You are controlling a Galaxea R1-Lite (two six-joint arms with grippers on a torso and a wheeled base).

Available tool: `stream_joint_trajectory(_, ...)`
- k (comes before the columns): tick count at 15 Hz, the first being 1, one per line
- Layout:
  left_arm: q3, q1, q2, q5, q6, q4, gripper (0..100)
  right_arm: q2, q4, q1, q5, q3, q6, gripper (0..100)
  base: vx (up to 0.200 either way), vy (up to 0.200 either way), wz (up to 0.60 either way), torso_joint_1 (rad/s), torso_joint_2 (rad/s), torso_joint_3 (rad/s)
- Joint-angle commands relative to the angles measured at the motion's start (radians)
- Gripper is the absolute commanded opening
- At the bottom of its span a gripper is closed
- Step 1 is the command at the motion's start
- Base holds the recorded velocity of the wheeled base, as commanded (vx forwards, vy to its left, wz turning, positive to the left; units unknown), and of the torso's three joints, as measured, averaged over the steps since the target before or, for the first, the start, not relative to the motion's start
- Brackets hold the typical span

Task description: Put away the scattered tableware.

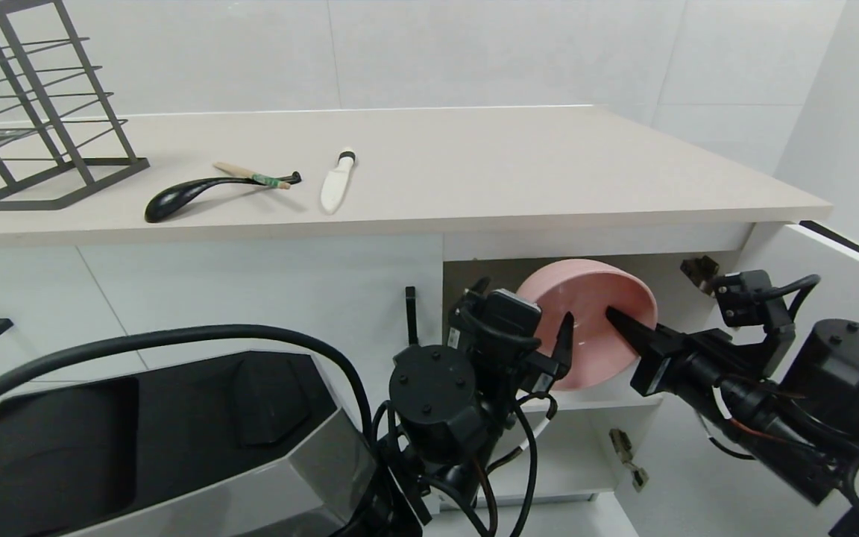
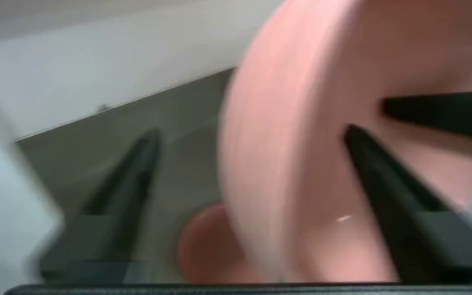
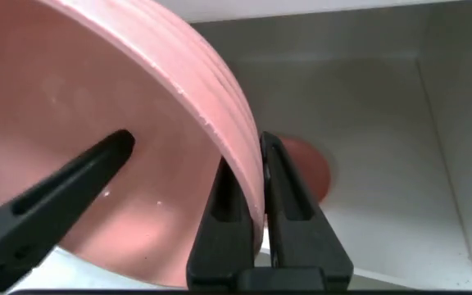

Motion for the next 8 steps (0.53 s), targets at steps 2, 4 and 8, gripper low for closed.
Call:
stream_joint_trajectory(2, 0.032, -0.007, -0.034, 0.0, 0.003, -0.001, 100, 0.044, 0.001, -0.047, -0.003, -0.011, -0.001, 0, 0.0, 0.0, 0.0, 0.0, 0.0, 0.0)
stream_joint_trajectory(4, 0.121, -0.021, -0.093, -0.005, 0.001, -0.001, 100, 0.068, 0.001, -0.073, -0.001, -0.012, -0.001, 0, 0.0, 0.0, 0.0, 0.0, 0.0, 0.0)
stream_joint_trajectory(8, 0.339, -0.025, -0.246, -0.16, 0.006, -0.001, 100, 0.114, 0.001, -0.082, -0.001, -0.005, -0.003, 0, 0.0, 0.0, 0.0, 0.0, 0.0, 0.0)
